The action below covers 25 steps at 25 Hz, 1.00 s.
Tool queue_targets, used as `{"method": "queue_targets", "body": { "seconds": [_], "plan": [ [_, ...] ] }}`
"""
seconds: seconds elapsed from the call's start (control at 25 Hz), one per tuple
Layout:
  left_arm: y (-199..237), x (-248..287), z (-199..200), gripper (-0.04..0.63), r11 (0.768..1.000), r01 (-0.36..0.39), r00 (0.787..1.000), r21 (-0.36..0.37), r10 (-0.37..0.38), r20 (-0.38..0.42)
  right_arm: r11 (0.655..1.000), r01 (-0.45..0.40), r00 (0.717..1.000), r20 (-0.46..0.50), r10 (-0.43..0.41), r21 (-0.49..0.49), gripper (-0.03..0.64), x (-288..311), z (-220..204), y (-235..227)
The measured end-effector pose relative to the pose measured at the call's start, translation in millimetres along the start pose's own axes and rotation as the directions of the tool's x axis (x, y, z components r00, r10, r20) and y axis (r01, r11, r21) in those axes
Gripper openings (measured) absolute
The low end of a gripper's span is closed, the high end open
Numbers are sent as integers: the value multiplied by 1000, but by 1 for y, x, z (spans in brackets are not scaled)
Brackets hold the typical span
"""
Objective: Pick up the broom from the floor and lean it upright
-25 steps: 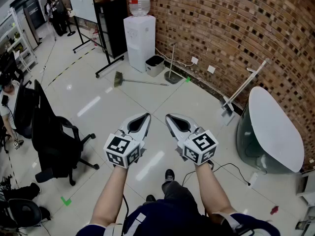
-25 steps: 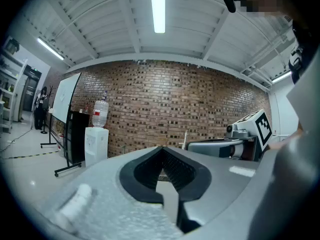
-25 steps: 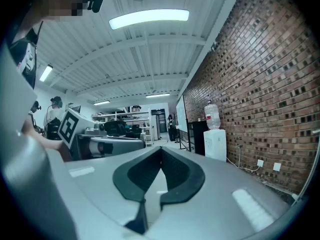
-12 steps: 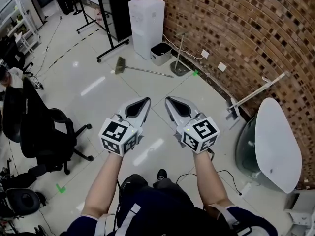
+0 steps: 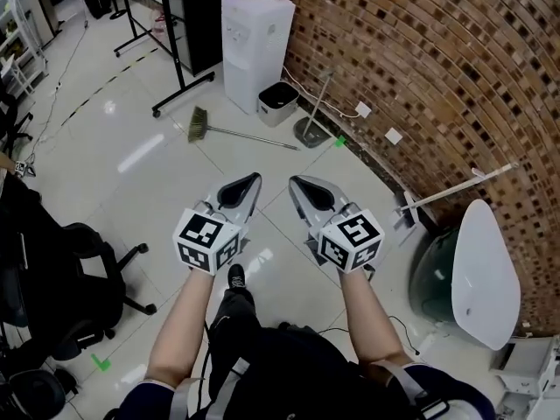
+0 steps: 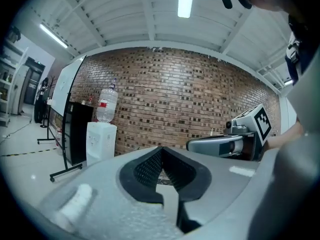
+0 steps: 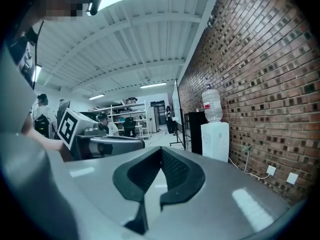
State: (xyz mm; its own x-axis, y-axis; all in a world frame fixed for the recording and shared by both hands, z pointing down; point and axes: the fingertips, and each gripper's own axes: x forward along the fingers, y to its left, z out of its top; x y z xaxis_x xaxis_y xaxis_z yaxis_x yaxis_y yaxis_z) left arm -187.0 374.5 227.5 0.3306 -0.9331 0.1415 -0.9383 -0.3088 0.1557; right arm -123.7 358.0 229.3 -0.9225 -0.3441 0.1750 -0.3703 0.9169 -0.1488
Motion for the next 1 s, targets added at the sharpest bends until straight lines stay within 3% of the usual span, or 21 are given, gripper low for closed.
{"method": "queue_targets", "body": {
  "seconds": [0.28,0.48,0.68,1.0],
  "plan": [
    [109,50,16,1,996,87,996,-13,-88,-29,995,102,995,-18,-102,17,3,98,28,-43],
    [154,100,8,1,991,128,989,-24,-130,-76,984,163,986,-49,-159,71,3,134,15,-91],
    [199,168,-11,2,988,156,976,-17,-157,-148,969,204,979,-51,-198,139,3,174,-5,-155],
    [247,304,-41,2,978,204,951,30,-191,-241,959,204,979,-28,-202,197,3,238,-18,-283]
  ]
}}
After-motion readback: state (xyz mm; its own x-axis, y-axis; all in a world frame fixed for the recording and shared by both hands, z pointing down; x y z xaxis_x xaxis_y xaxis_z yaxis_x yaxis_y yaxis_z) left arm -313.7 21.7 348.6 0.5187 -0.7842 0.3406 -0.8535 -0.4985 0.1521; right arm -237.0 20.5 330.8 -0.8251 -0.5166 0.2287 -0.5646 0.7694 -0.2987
